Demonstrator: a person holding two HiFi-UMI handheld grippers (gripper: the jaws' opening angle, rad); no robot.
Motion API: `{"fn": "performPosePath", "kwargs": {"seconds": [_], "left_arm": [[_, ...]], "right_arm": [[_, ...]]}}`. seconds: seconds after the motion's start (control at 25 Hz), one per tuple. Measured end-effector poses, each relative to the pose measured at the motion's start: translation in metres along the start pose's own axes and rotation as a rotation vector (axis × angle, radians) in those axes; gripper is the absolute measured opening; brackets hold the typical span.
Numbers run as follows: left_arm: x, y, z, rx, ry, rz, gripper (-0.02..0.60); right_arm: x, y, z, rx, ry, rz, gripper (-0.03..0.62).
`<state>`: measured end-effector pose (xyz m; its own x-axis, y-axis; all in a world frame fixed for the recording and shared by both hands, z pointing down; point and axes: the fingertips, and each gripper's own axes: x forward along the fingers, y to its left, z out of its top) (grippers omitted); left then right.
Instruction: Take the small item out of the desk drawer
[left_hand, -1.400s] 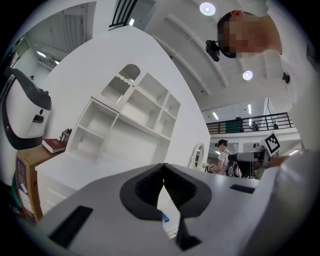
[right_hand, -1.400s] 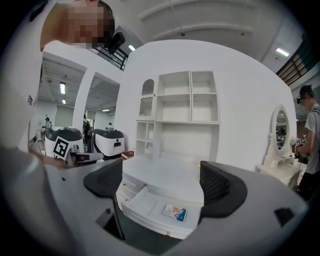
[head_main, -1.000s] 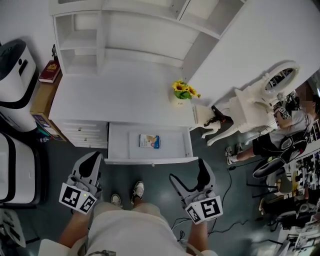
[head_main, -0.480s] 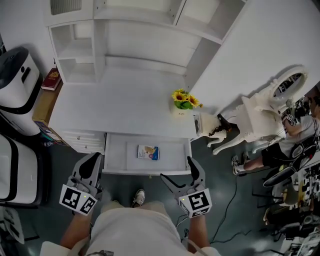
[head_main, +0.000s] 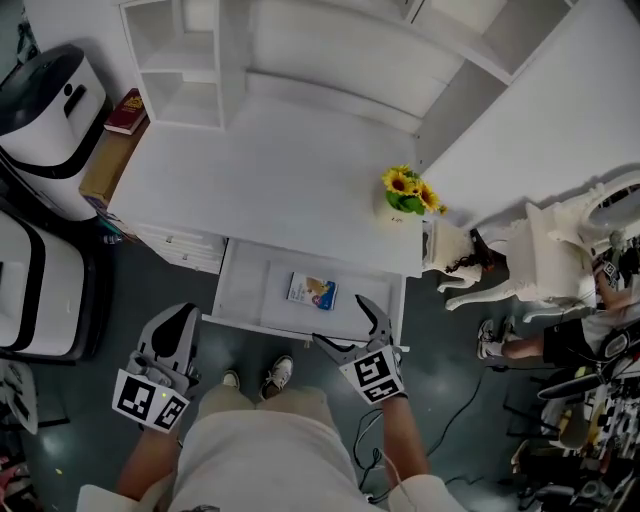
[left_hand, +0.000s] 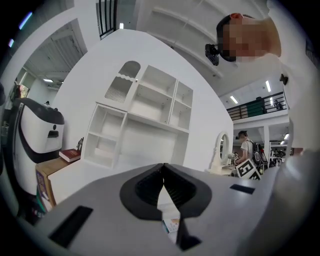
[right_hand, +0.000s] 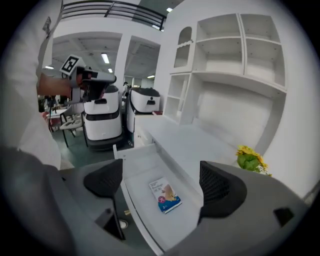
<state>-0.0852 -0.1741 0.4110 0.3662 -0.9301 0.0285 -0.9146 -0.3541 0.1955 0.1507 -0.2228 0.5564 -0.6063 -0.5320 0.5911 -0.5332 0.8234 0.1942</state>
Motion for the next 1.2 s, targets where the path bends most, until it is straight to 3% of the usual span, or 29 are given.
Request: {"fn": "performPosePath", "kwargs": {"seconds": [0.48, 0.8, 1.2], "left_arm": [[-0.008, 0.01, -0.034, -0.02, 0.075, 0.134, 0.017], [-0.029, 0.034, -0.054, -0.045, 0.129, 0.23, 0.017], [-0.044, 0.051, -0.071, -0.071, 0.166, 0.292, 0.015]], "right_arm": [[0.119, 0.001, -0.096, -0.255, 0.263, 0.257, 0.474], [0.178, 0.001, -0.135, -0.315, 0.37, 0.342, 0.474], [0.221, 0.005, -0.177, -0.392, 0.527, 0.441, 0.475]]}}
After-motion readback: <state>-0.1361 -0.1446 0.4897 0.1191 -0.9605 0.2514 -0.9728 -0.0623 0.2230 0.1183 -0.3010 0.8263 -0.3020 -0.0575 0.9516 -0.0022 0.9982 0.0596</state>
